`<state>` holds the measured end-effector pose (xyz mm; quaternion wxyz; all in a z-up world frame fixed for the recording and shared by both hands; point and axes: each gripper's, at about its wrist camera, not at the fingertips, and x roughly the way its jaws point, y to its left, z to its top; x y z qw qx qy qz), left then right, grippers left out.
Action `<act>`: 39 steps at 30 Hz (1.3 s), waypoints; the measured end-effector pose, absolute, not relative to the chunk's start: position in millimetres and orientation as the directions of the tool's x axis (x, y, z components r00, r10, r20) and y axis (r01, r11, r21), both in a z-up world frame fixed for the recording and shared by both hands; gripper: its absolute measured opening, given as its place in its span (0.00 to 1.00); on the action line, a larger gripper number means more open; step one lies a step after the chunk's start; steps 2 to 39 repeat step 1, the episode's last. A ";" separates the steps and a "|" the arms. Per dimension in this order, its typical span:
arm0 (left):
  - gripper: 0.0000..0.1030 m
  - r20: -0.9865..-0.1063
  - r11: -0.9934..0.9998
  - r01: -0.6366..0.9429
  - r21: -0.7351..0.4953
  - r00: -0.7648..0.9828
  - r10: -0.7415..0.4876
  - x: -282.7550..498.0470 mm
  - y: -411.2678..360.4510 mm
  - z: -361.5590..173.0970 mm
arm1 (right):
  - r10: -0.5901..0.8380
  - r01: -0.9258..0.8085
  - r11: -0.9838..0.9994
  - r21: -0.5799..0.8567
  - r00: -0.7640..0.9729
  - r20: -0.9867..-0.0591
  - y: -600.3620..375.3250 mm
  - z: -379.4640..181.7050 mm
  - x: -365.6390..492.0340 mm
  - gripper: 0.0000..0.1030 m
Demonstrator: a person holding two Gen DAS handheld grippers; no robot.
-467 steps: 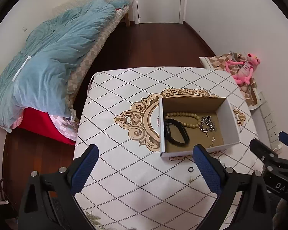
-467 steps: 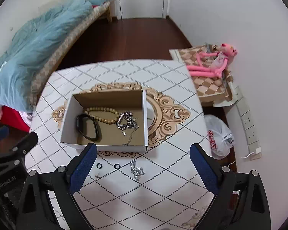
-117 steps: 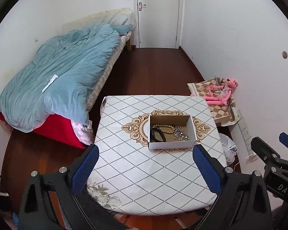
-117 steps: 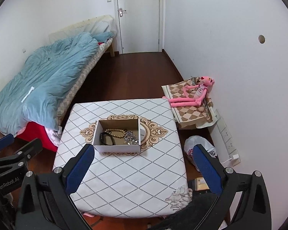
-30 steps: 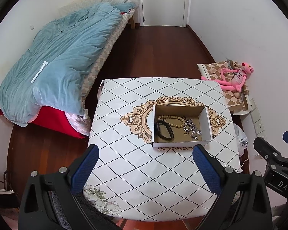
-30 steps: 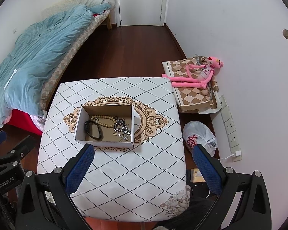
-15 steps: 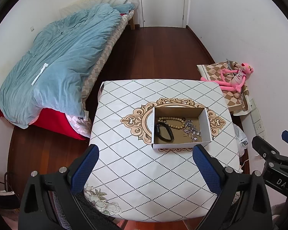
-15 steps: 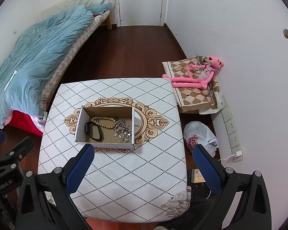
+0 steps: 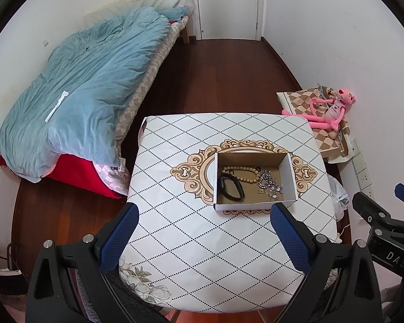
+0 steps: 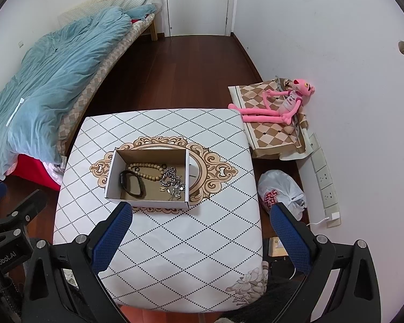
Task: Organize jewelry
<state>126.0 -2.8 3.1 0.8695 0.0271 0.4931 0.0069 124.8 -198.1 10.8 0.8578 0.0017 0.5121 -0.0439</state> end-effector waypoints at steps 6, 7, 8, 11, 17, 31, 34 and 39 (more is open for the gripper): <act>0.97 -0.858 0.999 0.017 0.051 0.513 0.035 125.3 -3.4 2.9 | -0.073 0.077 0.996 -0.042 0.471 -0.879 -198.2 10.7 124.8 1.00; 0.97 -0.858 0.999 0.017 0.051 0.513 0.035 125.3 -3.4 2.9 | -0.073 0.077 0.996 -0.042 0.471 -0.879 -198.2 10.7 124.8 1.00; 0.97 -0.858 0.999 0.017 0.051 0.513 0.035 125.3 -3.4 2.9 | -0.073 0.077 0.996 -0.042 0.471 -0.879 -198.2 10.7 124.8 1.00; 0.97 -0.858 0.999 0.017 0.051 0.513 0.035 125.3 -3.4 2.9 | -0.073 0.077 0.996 -0.042 0.471 -0.879 -198.2 10.7 124.8 1.00; 0.97 -0.858 0.999 0.017 0.051 0.513 0.035 125.3 -3.4 2.9 | -0.073 0.077 0.996 -0.042 0.471 -0.879 -198.2 10.7 124.8 1.00; 0.97 -0.858 0.999 0.017 0.051 0.513 0.035 125.3 -3.4 2.9 | -0.073 0.077 0.996 -0.042 0.471 -0.879 -198.2 10.7 124.8 1.00; 0.97 -0.858 0.999 0.017 0.051 0.513 0.035 125.3 -3.4 2.9 | -0.073 0.077 0.996 -0.042 0.471 -0.879 -198.2 10.7 124.8 1.00; 0.97 -0.858 0.999 0.017 0.051 0.513 0.035 125.3 -3.4 2.9 | -0.073 0.077 0.996 -0.042 0.471 -0.879 -198.2 10.7 124.8 1.00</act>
